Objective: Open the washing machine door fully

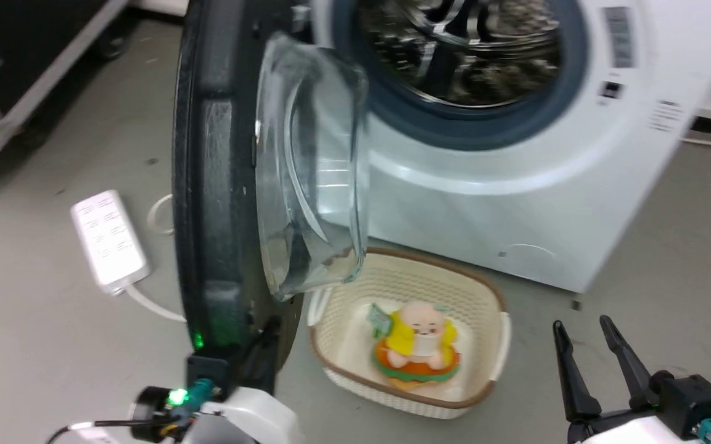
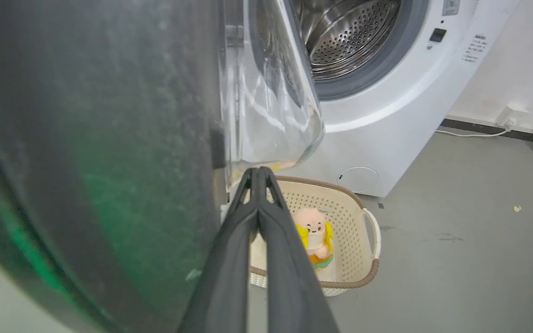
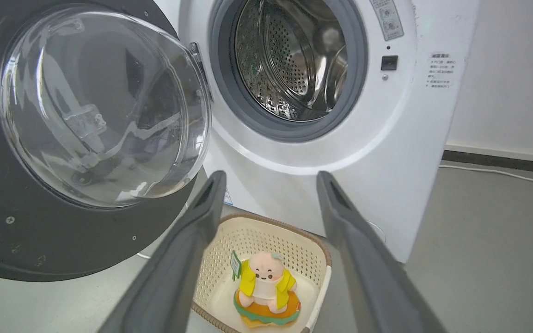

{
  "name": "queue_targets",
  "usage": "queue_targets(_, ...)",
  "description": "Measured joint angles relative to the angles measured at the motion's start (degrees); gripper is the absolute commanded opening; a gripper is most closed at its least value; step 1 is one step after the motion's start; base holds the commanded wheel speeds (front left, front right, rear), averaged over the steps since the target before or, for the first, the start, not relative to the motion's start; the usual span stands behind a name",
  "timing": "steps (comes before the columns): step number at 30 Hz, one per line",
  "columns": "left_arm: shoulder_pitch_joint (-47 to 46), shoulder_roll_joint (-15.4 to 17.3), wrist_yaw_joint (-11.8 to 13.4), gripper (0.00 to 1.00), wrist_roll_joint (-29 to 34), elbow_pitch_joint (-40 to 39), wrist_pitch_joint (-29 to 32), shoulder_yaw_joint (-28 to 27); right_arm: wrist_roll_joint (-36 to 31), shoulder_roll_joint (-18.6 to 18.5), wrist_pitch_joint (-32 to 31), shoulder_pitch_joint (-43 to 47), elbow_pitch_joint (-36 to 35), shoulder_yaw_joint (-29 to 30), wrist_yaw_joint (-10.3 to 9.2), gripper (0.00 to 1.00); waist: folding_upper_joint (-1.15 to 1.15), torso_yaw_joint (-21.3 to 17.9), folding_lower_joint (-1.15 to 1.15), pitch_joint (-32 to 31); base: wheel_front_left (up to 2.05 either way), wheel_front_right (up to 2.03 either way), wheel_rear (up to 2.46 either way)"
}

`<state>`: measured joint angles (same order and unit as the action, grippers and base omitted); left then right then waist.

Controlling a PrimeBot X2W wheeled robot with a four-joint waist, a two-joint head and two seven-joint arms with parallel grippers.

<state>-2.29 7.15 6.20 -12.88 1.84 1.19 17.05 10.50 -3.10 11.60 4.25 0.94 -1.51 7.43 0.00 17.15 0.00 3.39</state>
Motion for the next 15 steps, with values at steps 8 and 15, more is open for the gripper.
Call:
queue_targets(8,-3.5,3.2,1.3,0.0,-2.7,0.9,-1.3,-6.9,-2.5,0.0,-3.1,-1.4,-2.4,-1.8,0.0,1.0,0.0,5.4,0.01,4.2,0.0,0.0,0.0)
queue_targets(15,-9.4,8.0,2.0,0.0,-6.0,4.3,-2.1,-14.9,-3.5,-0.8,-5.4,-2.8,-4.9,-2.4,0.0,1.0,0.0,6.3,0.01,10.3,0.0,0.0,0.0)
